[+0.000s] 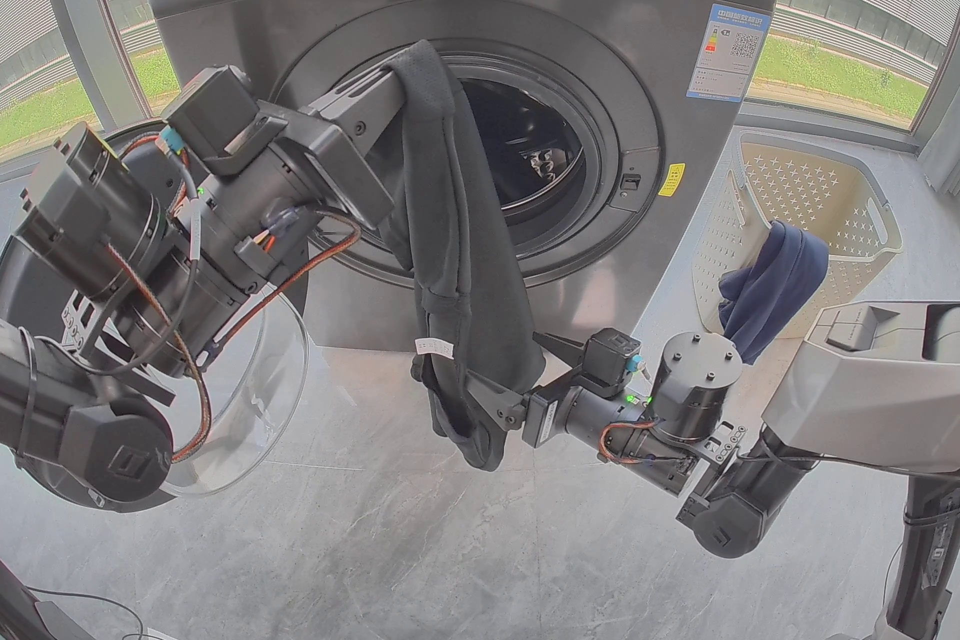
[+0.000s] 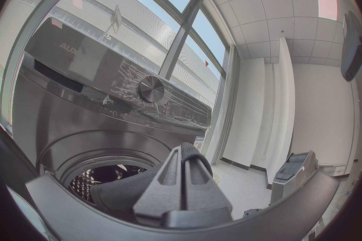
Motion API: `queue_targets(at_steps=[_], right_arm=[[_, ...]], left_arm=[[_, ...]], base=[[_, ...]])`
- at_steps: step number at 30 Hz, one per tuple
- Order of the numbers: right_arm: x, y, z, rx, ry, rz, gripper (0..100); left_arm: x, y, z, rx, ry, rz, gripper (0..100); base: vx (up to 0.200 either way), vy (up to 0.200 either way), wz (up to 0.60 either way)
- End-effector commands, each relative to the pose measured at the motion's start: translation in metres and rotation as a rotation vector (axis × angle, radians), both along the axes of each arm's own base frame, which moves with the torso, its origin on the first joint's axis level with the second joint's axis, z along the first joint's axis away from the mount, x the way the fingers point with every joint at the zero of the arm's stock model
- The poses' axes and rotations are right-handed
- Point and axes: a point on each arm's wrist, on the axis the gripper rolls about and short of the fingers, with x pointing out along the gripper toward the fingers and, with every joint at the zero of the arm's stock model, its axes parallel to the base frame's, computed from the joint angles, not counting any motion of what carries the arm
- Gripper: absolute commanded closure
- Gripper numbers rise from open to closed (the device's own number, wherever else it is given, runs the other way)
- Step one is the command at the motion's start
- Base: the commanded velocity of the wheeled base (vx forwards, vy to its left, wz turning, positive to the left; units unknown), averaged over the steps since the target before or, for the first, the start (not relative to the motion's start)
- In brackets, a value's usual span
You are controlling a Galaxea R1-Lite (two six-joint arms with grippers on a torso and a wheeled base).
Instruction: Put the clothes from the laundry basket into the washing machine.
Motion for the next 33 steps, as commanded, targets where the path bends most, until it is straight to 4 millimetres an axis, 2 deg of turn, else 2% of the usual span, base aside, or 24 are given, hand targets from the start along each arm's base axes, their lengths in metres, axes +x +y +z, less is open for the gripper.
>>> queue_targets(at_steps=[1,9,15,16,19,21,23,24,28,33], right_arm=[[0.020,0.017,-0.018,-0.007,-0.010,0.001,0],[0.051,0.038,-0.030,-0.015,-0.046,-0.010,0],[0.063,0.048,-0.030,0.015,-0.081,-0.017,0],[0.064,0.048,-0.029,0.019,-0.085,-0.019,100],[0.063,0.046,-0.027,0.024,-0.089,-0.023,100],[0.065,0.037,-0.023,0.023,-0.089,-0.045,100],[0.066,0.027,-0.011,0.033,-0.098,-0.073,100],[0.065,0.015,0.003,0.043,-0.109,-0.097,100],[0.060,-0.010,0.041,0.081,-0.156,-0.150,100],[0.042,-0.024,0.084,0.132,-0.211,-0.164,100]], left_arm=[[-0.007,-0.001,0.005,-0.010,-0.015,-0.019,100],[-0.027,-0.002,0.014,-0.024,-0.035,-0.066,100],[-0.033,-0.001,0.019,-0.028,-0.040,-0.078,100],[-0.033,0.000,0.019,-0.029,-0.041,-0.077,100],[-0.031,0.002,0.018,-0.024,-0.031,-0.063,100],[-0.028,0.004,0.015,-0.016,-0.018,-0.048,100],[-0.022,0.012,0.010,-0.003,-0.001,-0.011,100],[-0.017,0.018,0.003,0.014,0.021,0.018,100],[-0.007,0.032,-0.018,0.061,0.091,0.075,100],[0.001,0.036,-0.057,0.140,0.217,0.098,100]], base=[[0.000,0.000,0.00],[0.000,0.000,0.00],[0.000,0.000,0.00],[0.000,0.000,0.00],[0.000,0.000,0.00],[0.000,0.000,0.00],[0.000,0.000,0.00],[0.000,0.000,0.00],[0.000,0.000,0.00],[0.000,0.000,0.00]])
